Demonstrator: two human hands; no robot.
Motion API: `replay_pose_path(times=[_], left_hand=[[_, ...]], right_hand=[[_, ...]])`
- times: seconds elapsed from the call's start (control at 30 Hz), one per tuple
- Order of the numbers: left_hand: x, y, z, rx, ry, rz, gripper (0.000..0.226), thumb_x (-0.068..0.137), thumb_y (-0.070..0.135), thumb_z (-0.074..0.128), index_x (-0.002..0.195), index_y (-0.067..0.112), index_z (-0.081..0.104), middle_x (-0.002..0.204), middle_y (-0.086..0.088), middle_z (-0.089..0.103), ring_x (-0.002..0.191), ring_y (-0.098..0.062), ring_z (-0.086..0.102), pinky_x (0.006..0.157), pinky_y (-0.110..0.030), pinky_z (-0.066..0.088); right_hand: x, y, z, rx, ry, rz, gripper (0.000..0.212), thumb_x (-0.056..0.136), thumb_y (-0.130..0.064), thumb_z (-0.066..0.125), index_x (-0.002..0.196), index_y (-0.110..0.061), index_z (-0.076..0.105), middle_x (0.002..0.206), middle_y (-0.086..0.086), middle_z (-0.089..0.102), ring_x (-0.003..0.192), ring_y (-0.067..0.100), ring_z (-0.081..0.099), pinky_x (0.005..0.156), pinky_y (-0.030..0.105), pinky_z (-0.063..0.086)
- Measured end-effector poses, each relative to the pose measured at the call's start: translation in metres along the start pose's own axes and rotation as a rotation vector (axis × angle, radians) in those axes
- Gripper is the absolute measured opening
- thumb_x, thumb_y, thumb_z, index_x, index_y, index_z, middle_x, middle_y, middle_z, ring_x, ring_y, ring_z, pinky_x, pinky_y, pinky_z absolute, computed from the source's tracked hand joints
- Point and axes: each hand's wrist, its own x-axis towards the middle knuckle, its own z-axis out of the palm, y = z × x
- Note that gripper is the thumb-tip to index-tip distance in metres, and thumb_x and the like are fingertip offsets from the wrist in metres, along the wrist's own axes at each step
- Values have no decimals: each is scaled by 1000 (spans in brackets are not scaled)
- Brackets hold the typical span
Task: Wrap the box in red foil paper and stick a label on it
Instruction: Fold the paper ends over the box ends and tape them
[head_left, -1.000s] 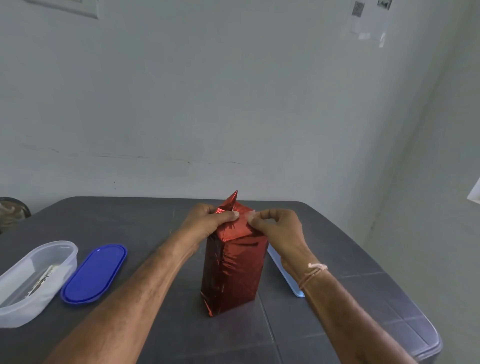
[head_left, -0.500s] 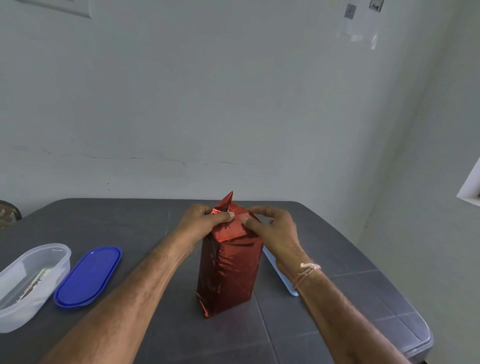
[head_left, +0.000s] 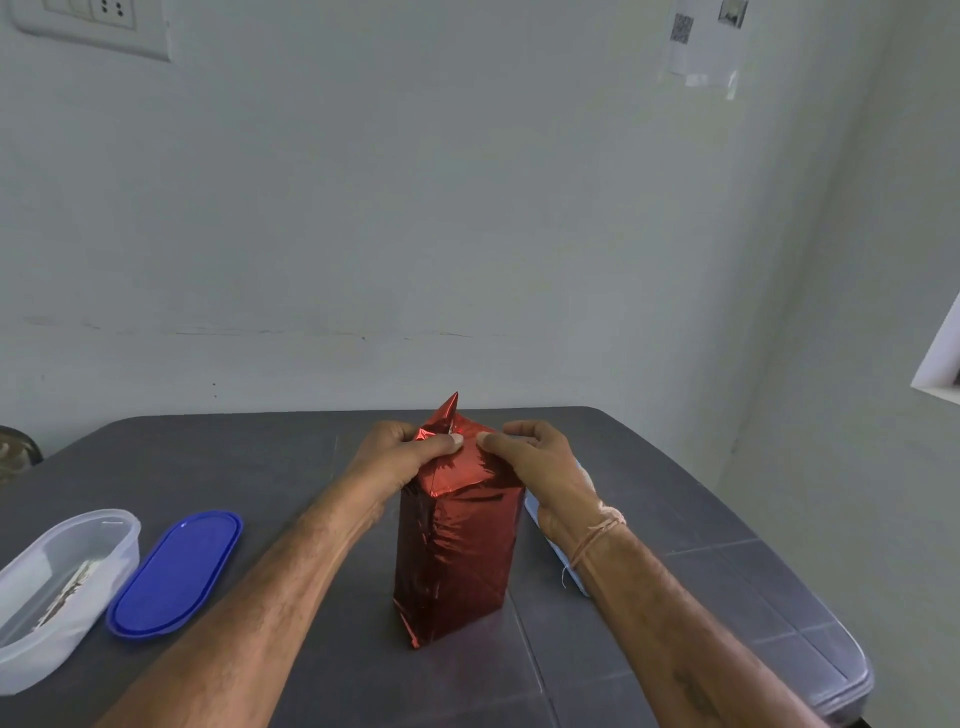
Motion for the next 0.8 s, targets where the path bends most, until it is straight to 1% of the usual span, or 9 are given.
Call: replay_pose_path(times=[0.1, 0.2, 0.27, 0.37, 0.43, 0.5, 0.57, 0.67, 0.8], left_hand=[[2, 0, 1, 2, 6, -2, 20, 81, 26, 85, 87, 8, 75, 84, -9, 78, 66, -14, 70, 60, -19, 55], [2, 1, 0, -9, 9, -6, 22, 81, 26, 85, 89, 7, 76, 84, -9, 79, 66, -15, 71, 61, -20, 55], [1, 1, 1, -10, 7, -7, 22, 81, 26, 85, 89, 8, 77, 83, -9, 79, 67, -15, 71, 63, -22, 55], [-2, 2, 1, -23, 8, -2, 17, 81, 25, 85, 85, 11, 76, 75, -4, 77, 63, -12, 69, 62, -21, 53], [-1, 2, 0, -24, 10, 4, 18, 80, 26, 85, 87, 11, 76, 73, -2, 77, 62, -10, 69, 63, -22, 52], [-2, 2, -1, -27, 22, 2, 19, 80, 26, 85, 87, 11, 76, 73, -2, 77, 62, -10, 69, 63, -22, 52], [-2, 1, -1, -21, 26, 0, 17, 80, 25, 85, 83, 13, 74, 72, -2, 77, 59, -8, 69, 62, -22, 52], [-3, 0, 1, -20, 23, 1, 17, 80, 25, 85, 82, 13, 73, 74, -3, 77, 58, -7, 69, 62, -21, 52], [-3, 0, 3, -21, 17, -9, 19, 79, 26, 85, 86, 12, 74, 74, -3, 77, 62, -10, 70, 65, -23, 52]], right_hand=[[3, 4, 3, -5, -2, -6, 65, 68, -35, 94, 121, -17, 59, 114, 11, 69, 98, 26, 73, 87, 41, 63], [4, -4, 4, -82, 4, -51, 65, 71, -34, 92, 123, -22, 55, 120, 9, 63, 103, 25, 70, 87, 38, 62], [1, -10, -2, -46, 2, -59, 65, 75, -32, 90, 127, -21, 53, 124, 9, 62, 107, 24, 67, 83, 33, 58], [-8, -6, -32, 80, 37, -77, 48, 88, -32, 81, 127, -18, 56, 119, 2, 65, 101, 14, 64, 79, 30, 52], [-10, 9, -63, 81, 110, -95, 32, 93, -28, 76, 120, -15, 65, 111, 3, 71, 96, 16, 67, 76, 32, 55], [-10, 31, -94, -44, 267, -92, 17, 93, -26, 75, 107, -17, 73, 101, 2, 75, 93, 20, 70, 78, 35, 58], [-7, 56, -123, -226, 366, -31, 13, 93, -28, 74, 99, -16, 74, 93, -2, 73, 92, 19, 70, 85, 39, 58], [1, 85, -149, -411, 280, 93, 21, 95, -37, 71, 92, -16, 72, 97, 1, 71, 90, 19, 67, 89, 44, 61], [9, 87, -156, -449, 154, 178, 27, 98, -35, 69, 98, -8, 70, 109, 13, 70, 91, 24, 67, 67, 31, 61]])
